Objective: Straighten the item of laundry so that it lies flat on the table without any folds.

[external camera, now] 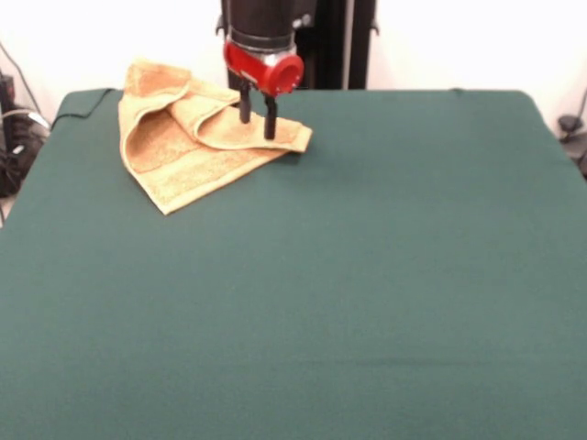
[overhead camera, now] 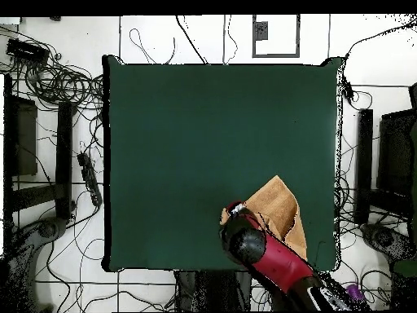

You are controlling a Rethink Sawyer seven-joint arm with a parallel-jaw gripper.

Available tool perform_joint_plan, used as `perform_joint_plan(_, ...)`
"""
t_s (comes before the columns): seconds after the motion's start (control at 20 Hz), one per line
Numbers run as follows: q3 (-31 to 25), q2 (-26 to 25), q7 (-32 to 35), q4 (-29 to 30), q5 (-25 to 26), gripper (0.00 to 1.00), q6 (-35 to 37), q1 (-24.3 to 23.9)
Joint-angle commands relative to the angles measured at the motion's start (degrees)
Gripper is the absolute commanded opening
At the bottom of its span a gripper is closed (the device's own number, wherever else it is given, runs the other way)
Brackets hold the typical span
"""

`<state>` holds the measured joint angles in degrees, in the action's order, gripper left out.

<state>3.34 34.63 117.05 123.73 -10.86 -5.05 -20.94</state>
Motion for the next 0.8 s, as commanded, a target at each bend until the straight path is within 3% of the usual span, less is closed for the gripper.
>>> perform_joint_plan(0.05,-5.3,-7.3,17.9,-3.0,-6.6,1.00,-7.5,2.6)
perform_joint_plan(0.8,-7.6,-16.8,17.3,-6.6,-10.8,1.00,-13.4,4.8)
